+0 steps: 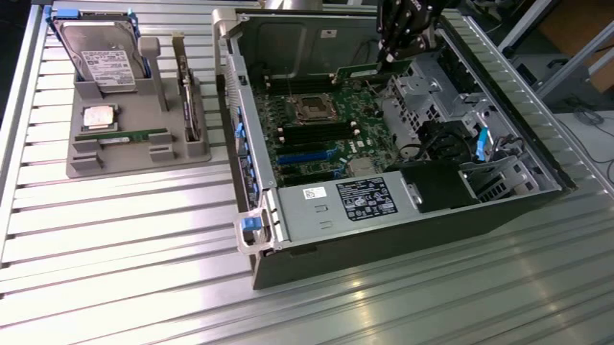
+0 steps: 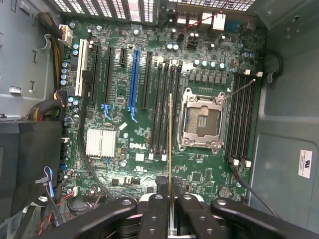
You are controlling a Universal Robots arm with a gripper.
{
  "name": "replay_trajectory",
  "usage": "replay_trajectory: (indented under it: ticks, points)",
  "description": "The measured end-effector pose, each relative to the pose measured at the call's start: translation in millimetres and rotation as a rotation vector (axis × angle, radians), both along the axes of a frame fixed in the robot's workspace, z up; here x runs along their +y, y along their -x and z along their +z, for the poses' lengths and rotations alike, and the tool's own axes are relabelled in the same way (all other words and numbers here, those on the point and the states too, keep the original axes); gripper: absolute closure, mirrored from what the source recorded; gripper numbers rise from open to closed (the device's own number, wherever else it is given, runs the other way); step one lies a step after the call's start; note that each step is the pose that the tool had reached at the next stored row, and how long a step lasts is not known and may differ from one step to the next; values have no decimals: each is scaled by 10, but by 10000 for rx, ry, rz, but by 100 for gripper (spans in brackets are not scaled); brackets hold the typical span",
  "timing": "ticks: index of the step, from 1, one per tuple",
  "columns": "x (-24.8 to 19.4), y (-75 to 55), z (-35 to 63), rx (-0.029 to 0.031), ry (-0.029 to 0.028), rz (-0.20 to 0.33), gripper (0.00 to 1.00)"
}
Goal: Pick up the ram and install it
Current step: 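Insert the ram into the slot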
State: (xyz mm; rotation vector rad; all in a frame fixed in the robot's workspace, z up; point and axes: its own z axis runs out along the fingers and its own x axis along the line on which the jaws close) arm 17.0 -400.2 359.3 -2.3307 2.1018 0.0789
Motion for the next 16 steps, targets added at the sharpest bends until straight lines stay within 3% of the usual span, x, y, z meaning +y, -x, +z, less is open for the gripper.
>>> replay_trajectory:
  ticks: [16]
  points:
    - [0, 0, -42, 0, 0, 0, 86]
